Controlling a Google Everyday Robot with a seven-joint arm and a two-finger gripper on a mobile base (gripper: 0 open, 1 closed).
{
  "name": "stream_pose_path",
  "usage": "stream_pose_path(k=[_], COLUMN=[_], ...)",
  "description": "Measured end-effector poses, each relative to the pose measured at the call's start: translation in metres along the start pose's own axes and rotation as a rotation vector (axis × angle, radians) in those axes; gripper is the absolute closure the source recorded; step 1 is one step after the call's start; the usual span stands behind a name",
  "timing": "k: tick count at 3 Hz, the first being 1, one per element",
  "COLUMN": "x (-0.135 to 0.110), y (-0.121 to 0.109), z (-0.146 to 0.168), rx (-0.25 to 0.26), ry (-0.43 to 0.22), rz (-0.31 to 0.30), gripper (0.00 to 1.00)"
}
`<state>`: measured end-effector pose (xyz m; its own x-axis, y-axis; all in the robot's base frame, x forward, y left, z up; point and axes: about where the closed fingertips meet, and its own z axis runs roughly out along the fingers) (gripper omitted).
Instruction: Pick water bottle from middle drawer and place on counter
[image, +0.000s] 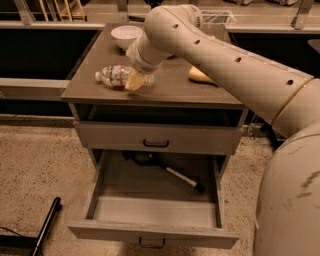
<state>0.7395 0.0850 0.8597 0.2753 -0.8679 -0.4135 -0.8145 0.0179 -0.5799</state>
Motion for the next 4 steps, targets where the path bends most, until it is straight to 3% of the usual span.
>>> stream_pose_path(k=[2,4], x=[-0.001,0.002], y=[0.0,-0.007], z=[-0.006,-0.071], rx=[-0.007,-0.04], ry=[0.009,0.101], rz=[-0.002,-0.035], gripper=[0.0,0.0])
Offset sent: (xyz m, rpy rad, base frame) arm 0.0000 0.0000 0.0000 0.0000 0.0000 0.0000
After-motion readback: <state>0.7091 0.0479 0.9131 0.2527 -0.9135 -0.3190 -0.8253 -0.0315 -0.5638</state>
